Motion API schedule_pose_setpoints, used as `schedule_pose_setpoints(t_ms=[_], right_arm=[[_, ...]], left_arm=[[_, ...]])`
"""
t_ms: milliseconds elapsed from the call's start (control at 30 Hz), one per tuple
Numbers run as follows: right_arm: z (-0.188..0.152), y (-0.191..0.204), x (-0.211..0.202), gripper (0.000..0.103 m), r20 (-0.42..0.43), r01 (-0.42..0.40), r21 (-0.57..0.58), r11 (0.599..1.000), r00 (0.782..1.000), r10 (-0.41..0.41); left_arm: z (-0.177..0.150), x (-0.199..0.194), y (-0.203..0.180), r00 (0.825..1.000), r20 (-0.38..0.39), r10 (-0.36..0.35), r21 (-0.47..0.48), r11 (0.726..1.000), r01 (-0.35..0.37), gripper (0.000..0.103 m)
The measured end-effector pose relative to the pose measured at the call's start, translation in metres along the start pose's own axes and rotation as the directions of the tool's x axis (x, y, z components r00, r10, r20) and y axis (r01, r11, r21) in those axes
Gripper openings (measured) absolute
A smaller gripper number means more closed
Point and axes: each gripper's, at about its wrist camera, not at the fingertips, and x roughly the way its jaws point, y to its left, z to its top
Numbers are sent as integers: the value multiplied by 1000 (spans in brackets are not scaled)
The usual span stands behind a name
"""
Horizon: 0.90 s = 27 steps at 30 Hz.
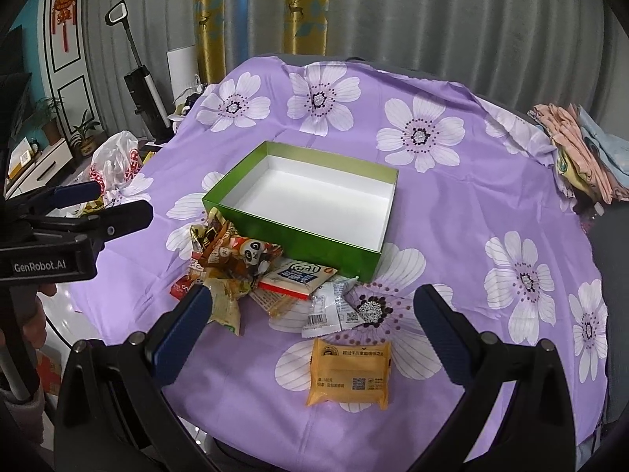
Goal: Organize snacks
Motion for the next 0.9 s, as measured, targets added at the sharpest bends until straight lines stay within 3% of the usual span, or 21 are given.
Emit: schedule_pose_setpoints(t_ms=[600,800,900], right_arm=[[-16,-24,10,103,-33,-26,54,998,999,28],[-36,-40,24,103,-76,-36,74,997,996,42],[-53,-51,33,103,-115,-23,76,997,993,32]], left_arm=[[-9,24,-18,995,-89,-50,-8,999,50,102],[-24,47,-33,977,-157,-142,-35,990,138,102],[-36,64,-43,956,-210,-205,-56,979,198,102]])
